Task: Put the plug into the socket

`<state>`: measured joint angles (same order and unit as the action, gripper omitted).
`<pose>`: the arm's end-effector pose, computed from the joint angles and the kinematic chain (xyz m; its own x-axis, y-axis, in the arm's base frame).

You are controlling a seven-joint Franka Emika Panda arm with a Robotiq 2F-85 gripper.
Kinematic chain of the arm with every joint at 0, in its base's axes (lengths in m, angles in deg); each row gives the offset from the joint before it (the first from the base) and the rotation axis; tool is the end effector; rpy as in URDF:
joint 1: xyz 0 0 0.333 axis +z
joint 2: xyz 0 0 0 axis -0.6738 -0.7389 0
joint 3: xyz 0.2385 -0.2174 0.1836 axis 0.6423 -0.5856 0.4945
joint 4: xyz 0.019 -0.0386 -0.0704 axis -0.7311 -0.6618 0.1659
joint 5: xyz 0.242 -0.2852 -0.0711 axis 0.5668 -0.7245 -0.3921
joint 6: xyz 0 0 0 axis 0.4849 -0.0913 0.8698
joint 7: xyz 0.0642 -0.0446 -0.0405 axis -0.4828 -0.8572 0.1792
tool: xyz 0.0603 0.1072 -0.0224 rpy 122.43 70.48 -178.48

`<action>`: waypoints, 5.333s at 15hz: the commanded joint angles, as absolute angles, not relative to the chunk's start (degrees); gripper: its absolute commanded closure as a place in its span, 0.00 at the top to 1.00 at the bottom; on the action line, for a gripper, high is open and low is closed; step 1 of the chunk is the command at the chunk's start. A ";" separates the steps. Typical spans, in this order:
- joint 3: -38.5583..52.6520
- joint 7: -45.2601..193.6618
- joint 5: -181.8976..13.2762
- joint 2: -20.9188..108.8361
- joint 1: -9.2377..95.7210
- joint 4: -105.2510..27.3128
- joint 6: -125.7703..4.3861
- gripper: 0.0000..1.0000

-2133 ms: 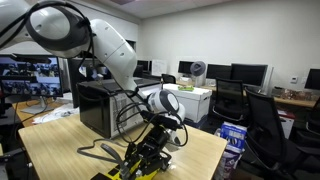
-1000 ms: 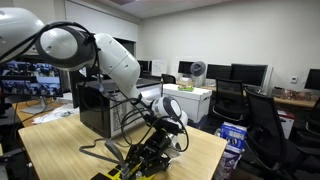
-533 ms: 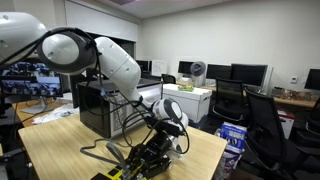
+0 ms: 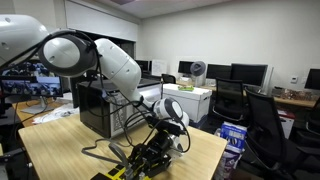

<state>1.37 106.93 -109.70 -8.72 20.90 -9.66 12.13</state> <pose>0.5270 -0.3650 0.1054 0.1925 -0.0181 -0.9811 0.0400 -0.9989 0.0263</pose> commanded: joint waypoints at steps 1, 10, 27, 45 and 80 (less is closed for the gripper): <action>1.97 107.76 -108.60 -8.65 20.83 -8.56 13.97 0.08; 1.78 107.00 -109.51 -8.48 21.55 -9.47 15.80 0.08; 1.48 107.09 -111.43 -6.82 21.62 -14.04 14.02 0.08; 2.62 106.53 -109.25 -6.16 20.16 -15.83 11.78 0.08; 3.45 106.13 -105.14 -9.45 18.01 -7.41 4.03 0.08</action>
